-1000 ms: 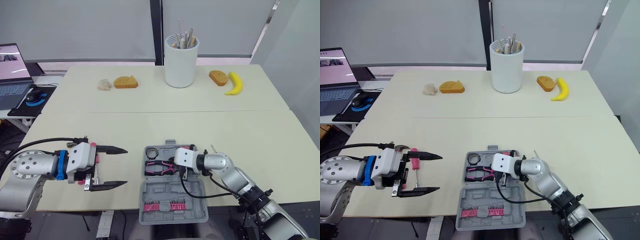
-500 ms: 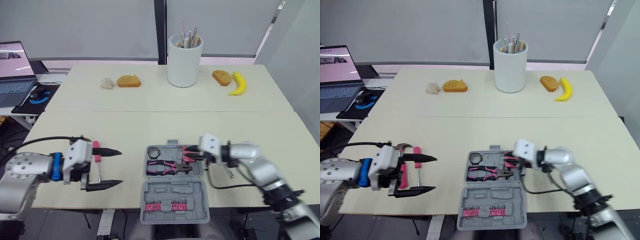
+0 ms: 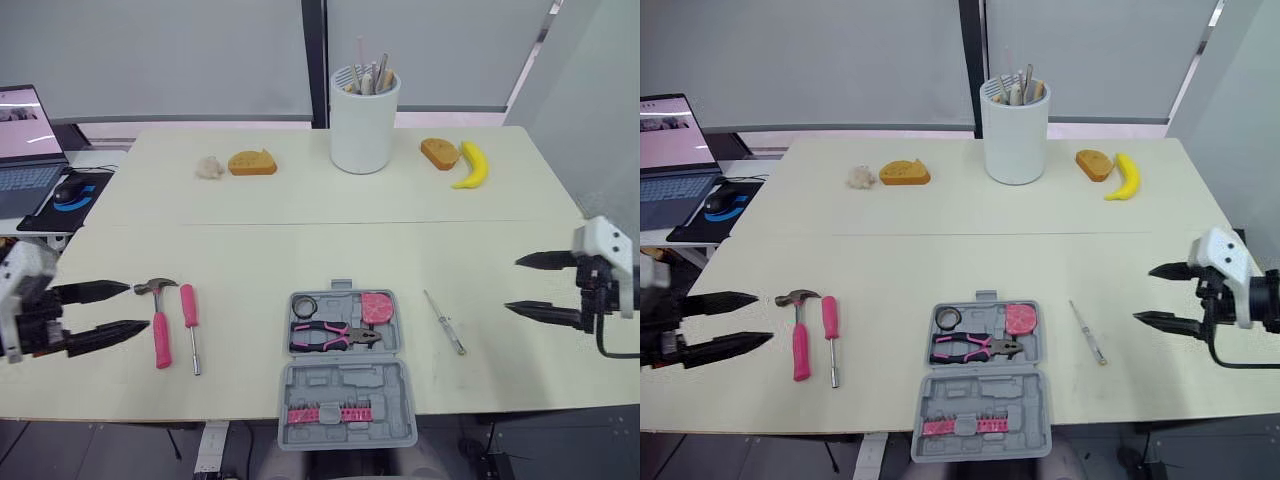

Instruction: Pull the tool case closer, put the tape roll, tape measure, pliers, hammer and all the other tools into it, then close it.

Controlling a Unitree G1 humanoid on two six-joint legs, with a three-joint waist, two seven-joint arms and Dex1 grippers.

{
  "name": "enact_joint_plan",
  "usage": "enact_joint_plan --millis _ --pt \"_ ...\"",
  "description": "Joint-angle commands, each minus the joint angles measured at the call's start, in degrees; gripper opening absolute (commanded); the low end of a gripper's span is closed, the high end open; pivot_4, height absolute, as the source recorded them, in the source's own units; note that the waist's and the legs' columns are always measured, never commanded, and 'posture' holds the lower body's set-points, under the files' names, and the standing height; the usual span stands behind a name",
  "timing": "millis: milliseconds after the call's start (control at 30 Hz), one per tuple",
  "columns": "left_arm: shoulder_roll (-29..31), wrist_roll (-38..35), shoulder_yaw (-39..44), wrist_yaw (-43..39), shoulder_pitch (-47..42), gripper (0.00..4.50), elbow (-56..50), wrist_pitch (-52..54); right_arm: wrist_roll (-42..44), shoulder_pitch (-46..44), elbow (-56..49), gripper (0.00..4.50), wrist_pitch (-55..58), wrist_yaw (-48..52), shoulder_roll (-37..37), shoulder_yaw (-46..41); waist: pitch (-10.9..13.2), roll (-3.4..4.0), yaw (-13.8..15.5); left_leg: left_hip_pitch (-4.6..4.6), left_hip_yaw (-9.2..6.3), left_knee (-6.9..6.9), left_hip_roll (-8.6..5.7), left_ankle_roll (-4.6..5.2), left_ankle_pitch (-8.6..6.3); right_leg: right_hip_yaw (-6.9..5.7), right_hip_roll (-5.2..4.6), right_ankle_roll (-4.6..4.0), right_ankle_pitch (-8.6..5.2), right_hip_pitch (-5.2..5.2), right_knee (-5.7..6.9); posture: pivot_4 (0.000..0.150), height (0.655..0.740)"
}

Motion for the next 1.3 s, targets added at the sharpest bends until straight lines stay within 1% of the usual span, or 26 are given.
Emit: enact_joint_plan --millis 33,167,300,433,533,667,767,900,1000,1100,1133,1167,1200,1267,1300 --pt "1.8 3.5 1.9 -1.9 1.5 4.50 8.6 -3.5 -1.2 0.8 5.4 4.48 -3.6 0.5 -0.7 -1.7 0.0 0.02 -0.1 0.02 0.06 0.00 0.00 0.00 0.00 0.03 -0.02 0.00 0.00 0.00 0.00 0.150 0.7400" --pt "4.1 5.2 2.1 -3.4 -0.1 4.50 15.6 -5.3 -1.8 1.7 9.1 4.48 -5.7 1.4 -1.7 -2.5 0.0 -0.01 0.1 -0.03 0.12 0.00 0.01 -0.01 0.00 0.04 -0.06 -0.03 -0.01 -0.12 -0.01 0.150 0.7400" --pt "5.3 6.4 1.4 -4.3 -0.9 4.50 19.4 -7.0 -2.7 3.1 8.1 4.48 -6.4 1.1 -1.7 -1.5 0.0 0.01 0.2 -0.10 0.12 0.00 0.01 -0.02 -0.01 0.04 -0.10 -0.03 -0.01 -0.28 0.00 0.150 0.7400" --pt "4.6 7.0 0.9 -3.7 -0.9 4.50 19.0 -7.9 -3.1 2.3 6.3 4.48 -4.9 -0.9 -1.1 0.1 0.0 0.01 0.2 -0.24 0.14 0.01 0.01 -0.06 -0.03 0.05 -0.12 -0.03 -0.01 -0.35 0.01 0.150 0.7400" --pt "4.1 7.7 0.7 -1.8 -1.0 4.50 17.9 -7.9 -4.9 2.6 5.7 4.48 -6.4 -1.9 -1.3 1.3 0.0 0.02 0.1 -0.27 0.14 0.01 0.02 -0.06 -0.04 0.05 -0.12 -0.03 -0.01 -0.37 0.01 0.150 0.7400" --pt "2.9 8.2 1.2 -0.4 0.3 4.50 15.0 -9.0 -5.5 2.3 2.3 4.48 -7.0 -3.7 0.0 3.2 0.0 0.02 0.2 -0.36 0.14 0.01 0.01 -0.07 -0.04 0.05 -0.12 -0.03 0.00 -0.45 0.01 0.150 0.7400" --pt "1.3 9.3 1.1 0.8 2.4 3.88 12.2 -10.8 -7.2 2.9 0.5 3.88 -8.8 -4.6 0.7 5.3 0.0 0.02 0.1 -0.38 0.14 0.02 0.01 -0.07 -0.04 0.06 -0.12 -0.03 0.00 -0.46 0.01 0.150 0.7400" --pt "-1.7 8.4 0.7 1.0 6.3 2.60 4.5 -10.0 -8.7 3.6 -2.9 2.51 -10.2 -6.0 2.2 8.8 0.0 0.01 0.1 -0.40 0.14 0.03 0.01 -0.07 -0.04 0.06 -0.13 -0.03 0.00 -0.47 0.01 0.150 0.7400" --pt "-4.3 7.4 -1.3 2.2 8.4 1.57 -4.8 -8.4 -9.8 3.5 -6.0 1.77 -10.7 -7.1 3.8 12.3 0.0 0.00 0.2 -0.43 0.11 0.10 0.01 -0.08 -0.04 0.03 -0.12 -0.02 0.00 -0.46 0.02 0.150 0.7400" --pt "-6.1 7.5 -3.5 4.3 8.6 0.52 -10.8 -7.5 -11.0 3.2 -7.8 1.08 -10.7 -8.1 4.9 14.9 0.0 0.01 0.3 -0.44 0.10 0.15 0.01 -0.08 -0.04 0.02 -0.12 -0.02 0.01 -0.43 0.02 0.150 0.7400" --pt "-6.6 7.7 -5.3 4.9 8.7 0.22 -13.6 -7.2 -11.8 2.9 -8.5 0.89 -10.9 -8.7 5.5 16.4 0.0 0.00 0.4 -0.44 0.11 0.17 -0.01 -0.08 -0.04 0.03 -0.12 -0.01 0.01 -0.41 0.01 0.150 0.7400" --pt "-7.0 7.8 -6.5 5.4 8.8 0.00 -15.7 -6.9 -12.4 2.7 -9.0 0.68 -11.0 -9.2 6.0 17.4 0.0 -0.01 0.4 -0.44 0.11 0.17 -0.01 -0.08 -0.04 0.02 -0.13 -0.01 0.01 -0.41 0.01 0.150 0.7400" --pt "-7.7 8.8 -9.0 7.0 8.1 0.00 -17.9 -6.9 -13.3 2.3 -9.6 0.46 -11.2 -9.6 6.7 19.1 0.0 -0.01 0.4 -0.44 0.10 0.18 -0.01 -0.08 -0.04 0.01 -0.12 -0.01 0.01 -0.40 0.01 0.150 0.7400" --pt "-10.8 13.5 -18.4 10.9 5.1 0.00 -21.1 -8.8 -19.2 0.0 -9.6 0.06 -12.3 -11.5 8.5 25.5 0.0 0.04 0.5 -0.43 0.11 0.18 -0.03 -0.08 -0.04 0.03 -0.12 0.00 0.02 -0.38 0.01 0.150 0.7400" --pt "-12.0 15.3 -21.9 12.4 3.9 0.00 -21.7 -9.6 -21.1 -1.0 -9.5 0.03 -12.5 -12.4 9.4 27.7 0.0 0.05 0.6 -0.42 0.10 0.20 -0.04 -0.08 -0.04 0.02 -0.12 0.01 0.02 -0.38 0.02 0.150 0.7400"
